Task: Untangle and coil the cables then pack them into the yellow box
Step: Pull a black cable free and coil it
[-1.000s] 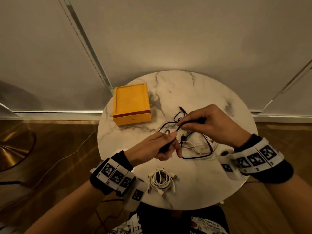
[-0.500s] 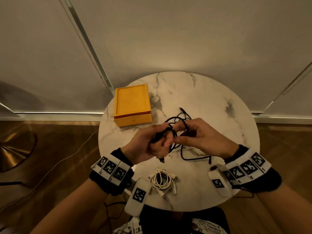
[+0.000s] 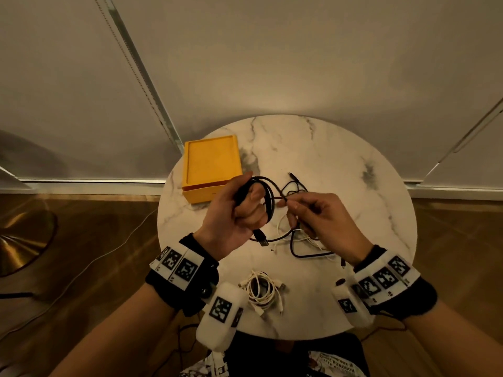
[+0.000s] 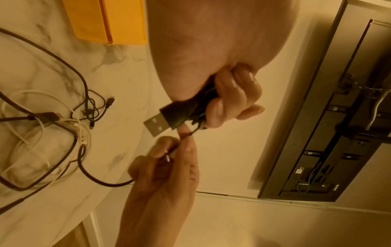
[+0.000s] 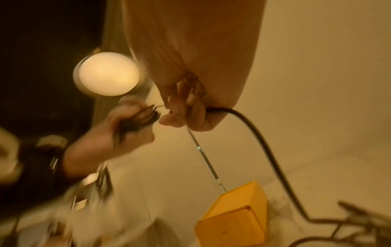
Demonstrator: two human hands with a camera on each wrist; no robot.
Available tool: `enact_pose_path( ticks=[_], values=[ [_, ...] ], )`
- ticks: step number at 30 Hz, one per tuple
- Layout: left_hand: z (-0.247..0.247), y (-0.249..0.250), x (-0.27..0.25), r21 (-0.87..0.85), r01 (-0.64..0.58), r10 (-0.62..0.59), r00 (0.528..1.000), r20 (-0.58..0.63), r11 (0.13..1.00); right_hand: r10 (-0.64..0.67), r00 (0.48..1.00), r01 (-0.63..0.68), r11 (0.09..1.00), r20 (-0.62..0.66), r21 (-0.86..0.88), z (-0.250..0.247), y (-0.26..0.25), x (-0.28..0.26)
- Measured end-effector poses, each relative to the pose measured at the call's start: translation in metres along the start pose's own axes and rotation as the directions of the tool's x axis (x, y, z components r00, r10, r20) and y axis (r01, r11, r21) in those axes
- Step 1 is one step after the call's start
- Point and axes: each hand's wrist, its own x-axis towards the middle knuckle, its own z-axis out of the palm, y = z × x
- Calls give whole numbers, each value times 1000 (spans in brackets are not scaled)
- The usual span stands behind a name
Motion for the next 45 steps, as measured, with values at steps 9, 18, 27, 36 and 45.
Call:
enact_pose_path(
  ticks=[9, 18, 27, 36, 45],
  values=[
    [-6, -24, 8, 448, -131, 205, 971, -122, 885, 60, 919, 253, 668, 390, -700, 28, 6, -13],
    [-9, -39, 17, 994, -80, 125, 990, 71, 71, 100, 906, 246, 665, 411, -705, -2, -22, 1],
    [9, -9, 22, 751, 205, -395, 915, 79, 628, 89, 982, 3, 875, 167, -483, -53, -40, 17],
    [36, 23, 30, 51, 2, -17, 957, 289, 999, 140, 960, -26, 906, 243, -422, -28, 16, 24],
    [42, 53, 33, 132, -374, 365, 927, 84, 918, 296, 913, -43, 756, 282, -653, -26, 76, 26]
  ],
)
